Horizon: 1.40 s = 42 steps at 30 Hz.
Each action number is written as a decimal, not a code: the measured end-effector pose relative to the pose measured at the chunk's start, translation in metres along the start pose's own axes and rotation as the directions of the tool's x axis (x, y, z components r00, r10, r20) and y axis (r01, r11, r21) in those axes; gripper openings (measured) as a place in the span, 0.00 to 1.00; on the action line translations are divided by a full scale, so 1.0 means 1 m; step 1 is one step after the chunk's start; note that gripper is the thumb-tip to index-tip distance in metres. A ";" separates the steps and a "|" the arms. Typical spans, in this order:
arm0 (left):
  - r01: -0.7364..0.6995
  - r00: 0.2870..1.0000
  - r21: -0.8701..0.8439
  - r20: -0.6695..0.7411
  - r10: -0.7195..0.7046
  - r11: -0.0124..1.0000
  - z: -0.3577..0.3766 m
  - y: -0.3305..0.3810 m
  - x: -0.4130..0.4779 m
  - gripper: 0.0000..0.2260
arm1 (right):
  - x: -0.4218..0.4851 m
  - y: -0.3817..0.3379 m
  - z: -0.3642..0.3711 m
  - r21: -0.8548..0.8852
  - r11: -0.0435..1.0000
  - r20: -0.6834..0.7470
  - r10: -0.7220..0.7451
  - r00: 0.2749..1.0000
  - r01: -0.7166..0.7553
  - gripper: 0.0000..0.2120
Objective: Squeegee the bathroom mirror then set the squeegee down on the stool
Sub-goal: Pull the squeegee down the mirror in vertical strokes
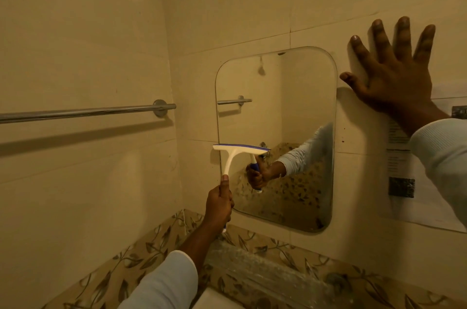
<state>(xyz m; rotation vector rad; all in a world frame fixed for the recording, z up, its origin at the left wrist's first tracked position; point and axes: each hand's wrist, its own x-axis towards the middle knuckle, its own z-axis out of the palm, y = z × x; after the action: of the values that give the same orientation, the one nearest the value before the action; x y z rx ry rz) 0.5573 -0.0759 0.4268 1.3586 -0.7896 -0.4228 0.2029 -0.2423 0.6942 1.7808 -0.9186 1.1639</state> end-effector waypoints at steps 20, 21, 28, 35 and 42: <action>0.084 0.996 0.016 -0.002 -0.084 0.996 -0.011 -0.046 -0.030 0.25 | 0.000 -0.001 -0.002 -0.008 1.000 0.008 0.002 1.000 -0.002 0.42; 0.086 0.996 0.021 0.000 -0.086 0.996 -0.011 -0.048 -0.031 0.26 | -0.001 -0.001 -0.003 -0.007 1.000 0.010 0.002 1.000 -0.001 0.42; 0.127 0.992 0.048 -0.005 -0.127 0.991 -0.014 -0.064 -0.037 0.26 | -0.001 -0.003 -0.005 0.004 1.000 0.015 0.001 1.000 -0.001 0.42; 0.152 0.988 0.070 -0.017 -0.151 0.986 -0.015 -0.078 -0.046 0.29 | -0.001 -0.002 -0.004 0.005 1.000 0.002 0.002 1.000 -0.002 0.41; 0.174 0.985 0.099 -0.024 -0.172 0.980 -0.019 -0.091 -0.050 0.26 | 0.000 -0.001 -0.001 -0.005 1.000 -0.014 0.000 1.000 0.000 0.41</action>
<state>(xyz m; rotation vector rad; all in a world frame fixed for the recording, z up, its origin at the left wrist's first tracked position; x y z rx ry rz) 0.5520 -0.0454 0.3256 1.5294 -0.6903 -0.5141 0.2032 -0.2410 0.6940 1.7668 -0.9121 1.1720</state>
